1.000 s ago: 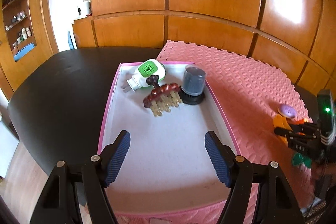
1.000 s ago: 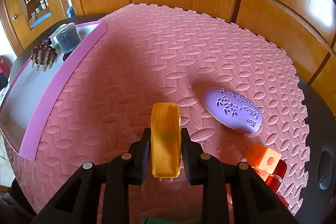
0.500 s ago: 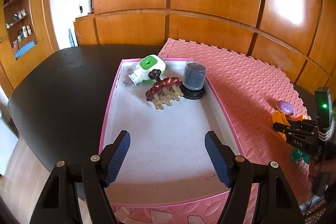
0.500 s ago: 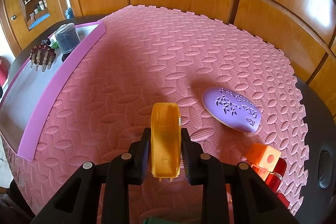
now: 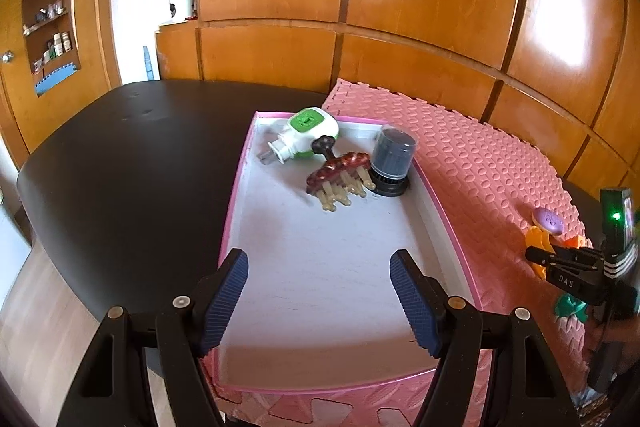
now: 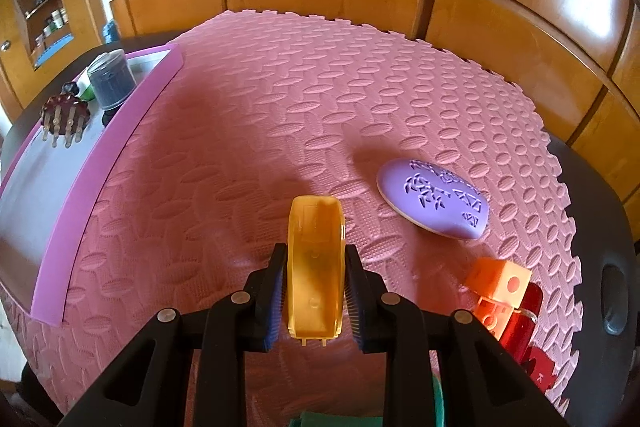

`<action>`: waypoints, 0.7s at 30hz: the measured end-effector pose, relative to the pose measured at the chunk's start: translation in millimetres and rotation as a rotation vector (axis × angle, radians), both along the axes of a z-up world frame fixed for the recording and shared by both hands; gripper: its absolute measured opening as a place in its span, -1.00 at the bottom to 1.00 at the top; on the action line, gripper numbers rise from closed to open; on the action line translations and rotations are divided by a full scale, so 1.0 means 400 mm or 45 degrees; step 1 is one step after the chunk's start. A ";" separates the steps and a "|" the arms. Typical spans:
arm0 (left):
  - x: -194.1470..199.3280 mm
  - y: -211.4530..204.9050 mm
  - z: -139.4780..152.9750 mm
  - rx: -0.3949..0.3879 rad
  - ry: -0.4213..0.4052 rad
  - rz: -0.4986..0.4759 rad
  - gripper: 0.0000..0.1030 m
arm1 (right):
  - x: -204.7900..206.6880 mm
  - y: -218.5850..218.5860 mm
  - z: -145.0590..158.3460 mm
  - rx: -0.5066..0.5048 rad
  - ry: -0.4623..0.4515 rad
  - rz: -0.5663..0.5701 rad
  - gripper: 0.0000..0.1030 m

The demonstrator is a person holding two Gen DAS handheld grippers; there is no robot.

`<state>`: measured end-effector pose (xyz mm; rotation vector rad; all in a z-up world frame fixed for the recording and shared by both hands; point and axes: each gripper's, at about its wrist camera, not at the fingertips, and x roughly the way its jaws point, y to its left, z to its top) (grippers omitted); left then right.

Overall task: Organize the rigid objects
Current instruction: 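Carry the held orange clip with the right gripper toward the tray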

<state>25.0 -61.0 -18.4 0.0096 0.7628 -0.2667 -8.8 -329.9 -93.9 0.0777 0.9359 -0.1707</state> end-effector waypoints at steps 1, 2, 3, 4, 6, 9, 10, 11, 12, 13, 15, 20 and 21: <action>0.000 0.006 0.001 -0.004 -0.001 0.005 0.44 | 0.001 0.000 0.000 0.005 0.002 -0.009 -0.50; 0.000 0.014 0.003 -0.009 -0.003 0.012 0.44 | 0.004 -0.002 0.002 0.019 0.014 -0.026 -0.50; 0.000 0.020 0.003 -0.012 -0.004 0.017 0.43 | 0.008 -0.005 0.004 0.040 0.026 -0.039 -0.50; 0.000 0.026 0.003 -0.012 -0.004 0.024 0.43 | 0.012 -0.007 0.005 0.069 0.033 -0.044 -0.50; 0.003 0.038 0.001 -0.015 0.002 0.040 0.43 | 0.017 -0.002 0.011 0.108 0.030 -0.039 -0.50; 0.005 0.056 0.000 -0.018 0.003 0.061 0.43 | 0.022 0.025 0.029 0.119 0.004 -0.014 -0.50; 0.004 0.061 -0.001 -0.020 0.003 0.066 0.43 | 0.025 0.036 0.038 0.132 -0.010 0.001 -0.50; 0.004 0.065 -0.001 -0.021 0.004 0.072 0.43 | 0.027 0.045 0.046 0.138 -0.021 0.014 -0.50; 0.004 0.068 -0.003 -0.022 0.005 0.077 0.43 | 0.029 0.058 0.055 0.147 -0.035 0.031 -0.50; 0.004 0.073 -0.005 -0.024 0.008 0.083 0.43 | 0.032 0.071 0.063 0.162 -0.046 0.053 -0.50; 0.006 0.078 -0.008 -0.029 0.015 0.089 0.43 | 0.039 0.104 0.079 0.192 -0.062 0.108 -0.50; 0.007 0.089 -0.006 -0.042 0.014 0.099 0.43 | 0.066 0.191 0.114 0.221 -0.095 0.231 -0.50; 0.009 0.092 -0.005 -0.045 0.014 0.104 0.43 | 0.071 0.205 0.120 0.227 -0.101 0.254 -0.50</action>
